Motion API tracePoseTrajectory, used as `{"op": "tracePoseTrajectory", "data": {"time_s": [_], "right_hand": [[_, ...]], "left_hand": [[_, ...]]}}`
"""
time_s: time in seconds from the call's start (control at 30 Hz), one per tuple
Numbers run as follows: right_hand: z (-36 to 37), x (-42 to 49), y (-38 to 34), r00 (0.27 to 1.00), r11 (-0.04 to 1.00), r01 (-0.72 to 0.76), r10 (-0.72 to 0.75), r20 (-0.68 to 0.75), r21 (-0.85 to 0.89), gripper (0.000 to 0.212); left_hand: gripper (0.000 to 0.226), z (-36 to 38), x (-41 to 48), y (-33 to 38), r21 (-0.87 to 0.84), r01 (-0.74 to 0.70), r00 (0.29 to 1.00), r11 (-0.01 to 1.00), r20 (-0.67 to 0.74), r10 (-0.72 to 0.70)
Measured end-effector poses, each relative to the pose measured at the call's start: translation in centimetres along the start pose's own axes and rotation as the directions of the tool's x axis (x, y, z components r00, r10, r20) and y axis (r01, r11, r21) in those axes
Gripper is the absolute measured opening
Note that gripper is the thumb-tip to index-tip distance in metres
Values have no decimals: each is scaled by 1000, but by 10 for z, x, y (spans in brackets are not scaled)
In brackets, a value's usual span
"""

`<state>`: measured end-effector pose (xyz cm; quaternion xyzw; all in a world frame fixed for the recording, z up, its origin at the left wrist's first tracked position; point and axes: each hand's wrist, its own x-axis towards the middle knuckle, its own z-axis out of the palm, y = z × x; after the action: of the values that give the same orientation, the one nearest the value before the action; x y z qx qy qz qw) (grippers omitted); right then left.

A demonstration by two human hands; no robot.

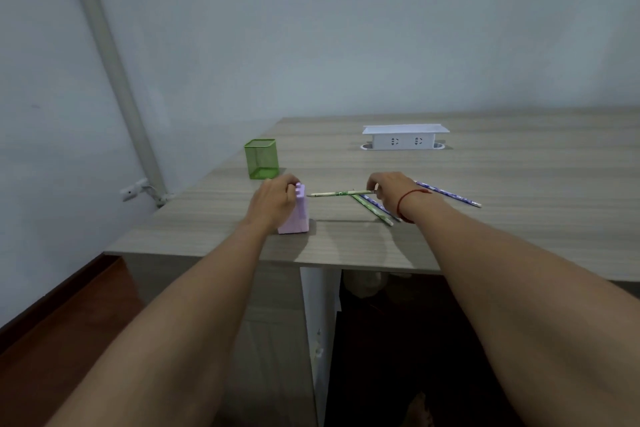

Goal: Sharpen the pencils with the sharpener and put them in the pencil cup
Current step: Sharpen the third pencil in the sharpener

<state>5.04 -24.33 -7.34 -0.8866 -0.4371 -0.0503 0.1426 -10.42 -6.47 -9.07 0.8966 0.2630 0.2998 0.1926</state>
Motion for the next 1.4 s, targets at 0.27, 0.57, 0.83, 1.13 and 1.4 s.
{"op": "tracePoseTrajectory", "data": {"time_s": [0.27,0.57,0.83,1.13,1.4], "right_hand": [[13,-14,-1,999,1000,-14,15,-37,6,34],[18,-16,-1,995,997,-52,55,-77,49,33],[18,-23,-2,997,998,-59,59,-43,5,34],[8,-21,-10,997,997,-76,75,-26,-34,33],[9,-25,-12,996,996,-81,80,-29,-37,33]], "left_hand": [[43,13,0,-1,-65,47,997,997,-58,-51],[41,14,0,-1,-100,54,995,993,-81,-63],[34,17,3,-3,-100,54,994,993,-86,-63],[34,17,2,-5,-109,47,994,993,-92,-57],[38,17,1,-6,-117,20,995,993,-92,-31]]}}
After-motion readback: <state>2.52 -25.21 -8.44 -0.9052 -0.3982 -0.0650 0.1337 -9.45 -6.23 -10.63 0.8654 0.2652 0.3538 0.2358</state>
